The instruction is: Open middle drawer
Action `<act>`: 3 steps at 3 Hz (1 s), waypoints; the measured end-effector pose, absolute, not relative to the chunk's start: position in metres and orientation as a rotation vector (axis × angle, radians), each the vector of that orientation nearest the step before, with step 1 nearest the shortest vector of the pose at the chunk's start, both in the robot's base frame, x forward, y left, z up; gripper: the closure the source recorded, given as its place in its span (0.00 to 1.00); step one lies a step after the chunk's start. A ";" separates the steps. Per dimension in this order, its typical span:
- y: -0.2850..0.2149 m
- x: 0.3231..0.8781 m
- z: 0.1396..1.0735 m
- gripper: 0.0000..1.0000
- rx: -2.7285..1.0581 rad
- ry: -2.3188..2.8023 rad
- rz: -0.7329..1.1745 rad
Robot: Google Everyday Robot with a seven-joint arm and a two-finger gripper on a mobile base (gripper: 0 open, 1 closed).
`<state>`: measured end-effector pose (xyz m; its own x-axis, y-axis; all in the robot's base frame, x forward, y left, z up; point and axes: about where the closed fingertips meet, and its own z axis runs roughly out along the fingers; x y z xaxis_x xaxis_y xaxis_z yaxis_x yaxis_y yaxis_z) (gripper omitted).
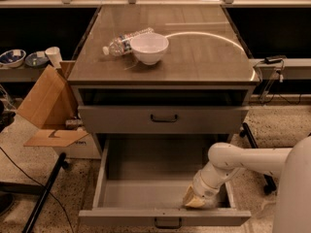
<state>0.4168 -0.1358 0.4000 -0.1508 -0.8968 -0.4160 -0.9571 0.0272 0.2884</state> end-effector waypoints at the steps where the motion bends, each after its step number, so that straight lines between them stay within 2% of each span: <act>1: -0.136 0.418 0.400 1.00 -1.965 2.163 0.774; 3: -0.141 0.400 0.398 1.00 -2.008 2.182 0.845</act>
Offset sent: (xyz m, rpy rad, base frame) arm -0.0633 -0.0210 -0.0006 -0.0308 0.2080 0.0936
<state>0.3999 -0.1410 0.3984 -0.1509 -0.9047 -0.3983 -0.9369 0.0023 0.3496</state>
